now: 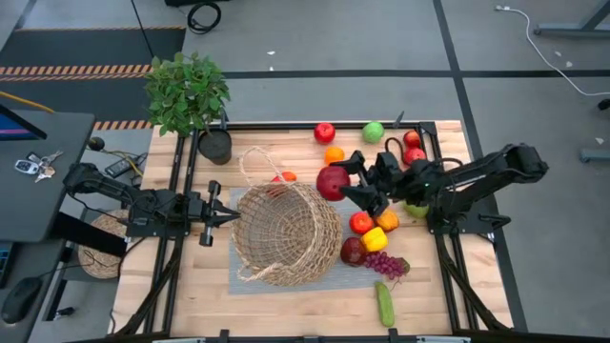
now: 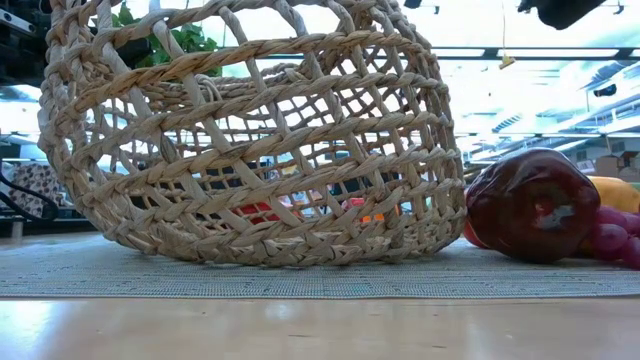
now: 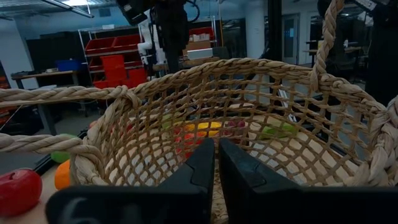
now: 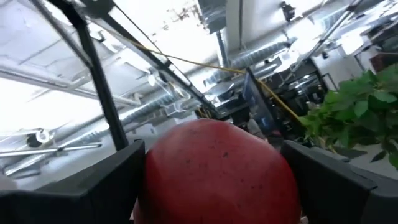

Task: Build produce basket
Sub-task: Put the red pomegranate into the brown woven basket

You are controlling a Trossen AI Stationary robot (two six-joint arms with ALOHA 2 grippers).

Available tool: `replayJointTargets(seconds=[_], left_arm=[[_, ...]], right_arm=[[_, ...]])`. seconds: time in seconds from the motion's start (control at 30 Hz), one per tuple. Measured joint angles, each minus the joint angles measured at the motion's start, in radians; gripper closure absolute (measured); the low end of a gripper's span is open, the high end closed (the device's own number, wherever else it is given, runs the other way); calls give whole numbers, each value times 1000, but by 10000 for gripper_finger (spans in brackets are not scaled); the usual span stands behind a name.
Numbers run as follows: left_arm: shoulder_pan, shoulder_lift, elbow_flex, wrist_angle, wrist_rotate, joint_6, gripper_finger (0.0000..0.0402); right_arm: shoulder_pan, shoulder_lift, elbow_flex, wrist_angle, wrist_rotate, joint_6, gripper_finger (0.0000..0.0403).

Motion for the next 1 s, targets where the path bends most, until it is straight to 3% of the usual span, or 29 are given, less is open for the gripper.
replayJointTargets(seconds=[0.23, 0.63, 0.8, 1.0], left_arm=[[0, 0, 0, 0, 0, 0, 366], [0, 0, 0, 0, 0, 0, 368], [0, 0, 0, 0, 0, 0, 367], [0, 0, 0, 0, 0, 0, 374]], right_arm=[[54, 173, 211, -111, 2, -101, 36], [94, 391, 675, -877, 3, -387, 36], [119, 439, 762, -1070, 38, -713, 36], [134, 439, 768, -1085, 178, -1213, 32]])
